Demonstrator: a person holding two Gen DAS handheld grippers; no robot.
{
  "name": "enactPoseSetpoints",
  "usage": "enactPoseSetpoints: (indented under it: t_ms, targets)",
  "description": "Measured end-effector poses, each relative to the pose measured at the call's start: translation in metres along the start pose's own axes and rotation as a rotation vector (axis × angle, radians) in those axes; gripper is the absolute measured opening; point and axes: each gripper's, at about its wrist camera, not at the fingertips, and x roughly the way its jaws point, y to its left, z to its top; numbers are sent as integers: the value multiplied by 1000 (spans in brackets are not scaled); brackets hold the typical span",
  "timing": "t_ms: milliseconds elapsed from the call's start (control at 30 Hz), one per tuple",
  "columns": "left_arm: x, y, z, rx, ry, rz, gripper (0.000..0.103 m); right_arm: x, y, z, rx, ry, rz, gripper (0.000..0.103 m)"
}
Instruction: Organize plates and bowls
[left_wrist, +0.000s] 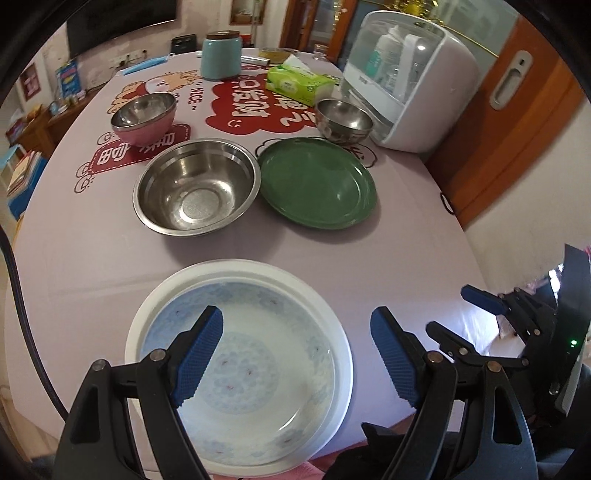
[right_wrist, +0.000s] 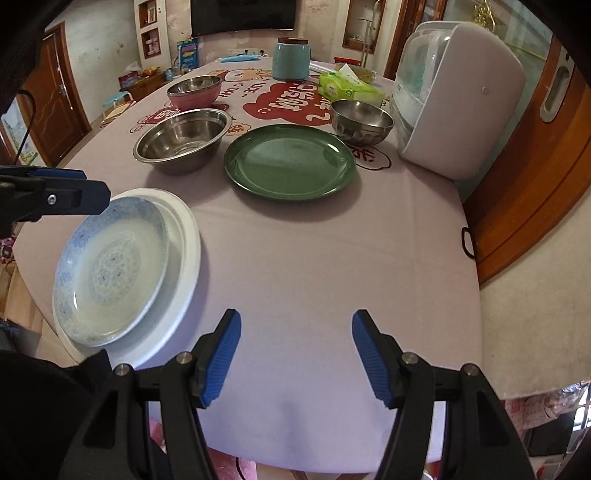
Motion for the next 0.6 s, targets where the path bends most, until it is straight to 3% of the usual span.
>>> enactPoseSetpoints:
  t_ms: [233, 600]
  targets:
    - [21, -6, 13, -127, 19, 39, 81, 9, -36, 17, 13, -20, 43, 63]
    - [53, -17, 44, -220, 33, 118, 81, 38, -83, 63, 70, -40, 154, 63]
